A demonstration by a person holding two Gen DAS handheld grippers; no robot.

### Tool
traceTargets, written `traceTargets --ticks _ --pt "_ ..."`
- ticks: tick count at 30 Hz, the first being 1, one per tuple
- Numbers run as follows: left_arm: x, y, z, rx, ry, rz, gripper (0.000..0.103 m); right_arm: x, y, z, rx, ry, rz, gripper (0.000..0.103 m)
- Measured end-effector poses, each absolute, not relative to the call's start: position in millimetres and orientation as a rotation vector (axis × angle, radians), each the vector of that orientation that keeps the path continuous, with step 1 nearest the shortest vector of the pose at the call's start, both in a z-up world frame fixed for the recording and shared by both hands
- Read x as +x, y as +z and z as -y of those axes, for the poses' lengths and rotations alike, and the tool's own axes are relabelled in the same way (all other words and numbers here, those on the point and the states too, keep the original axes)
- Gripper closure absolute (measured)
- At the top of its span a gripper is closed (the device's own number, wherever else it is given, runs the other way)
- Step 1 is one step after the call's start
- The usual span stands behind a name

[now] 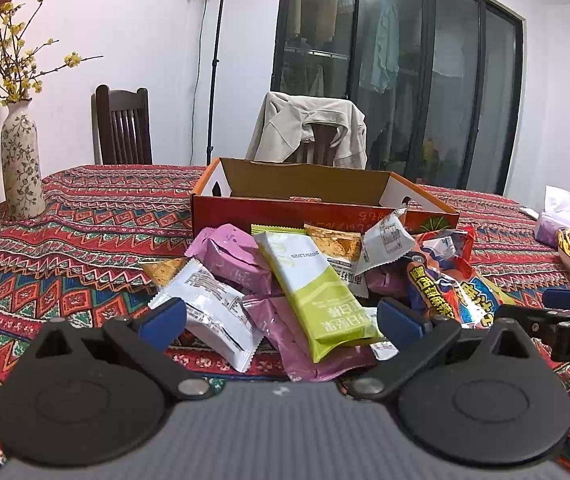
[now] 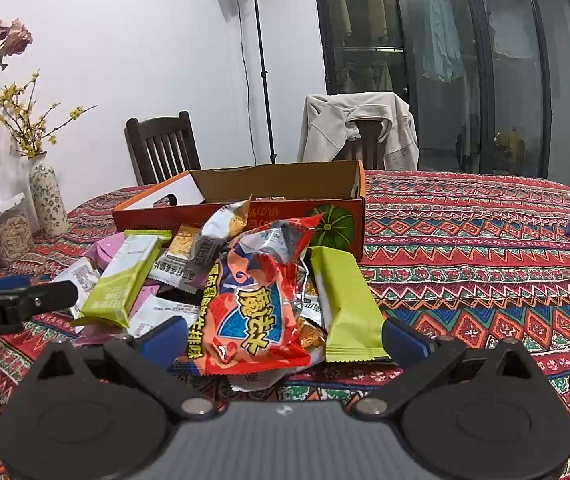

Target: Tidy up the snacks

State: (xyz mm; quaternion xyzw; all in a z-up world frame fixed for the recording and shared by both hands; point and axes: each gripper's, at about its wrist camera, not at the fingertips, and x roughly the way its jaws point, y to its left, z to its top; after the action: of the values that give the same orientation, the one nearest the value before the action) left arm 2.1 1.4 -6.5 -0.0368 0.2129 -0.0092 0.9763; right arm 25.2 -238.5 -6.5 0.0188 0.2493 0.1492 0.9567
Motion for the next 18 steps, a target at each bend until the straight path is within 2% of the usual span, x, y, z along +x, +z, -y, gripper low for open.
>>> traceTargets --ticks 18 --pt "2.3 -7.1 -2.5 -0.078 -0.019 -0.428 0.000 26.8 -6.5 240.4 0.046 0.299 -0.509 0.000"
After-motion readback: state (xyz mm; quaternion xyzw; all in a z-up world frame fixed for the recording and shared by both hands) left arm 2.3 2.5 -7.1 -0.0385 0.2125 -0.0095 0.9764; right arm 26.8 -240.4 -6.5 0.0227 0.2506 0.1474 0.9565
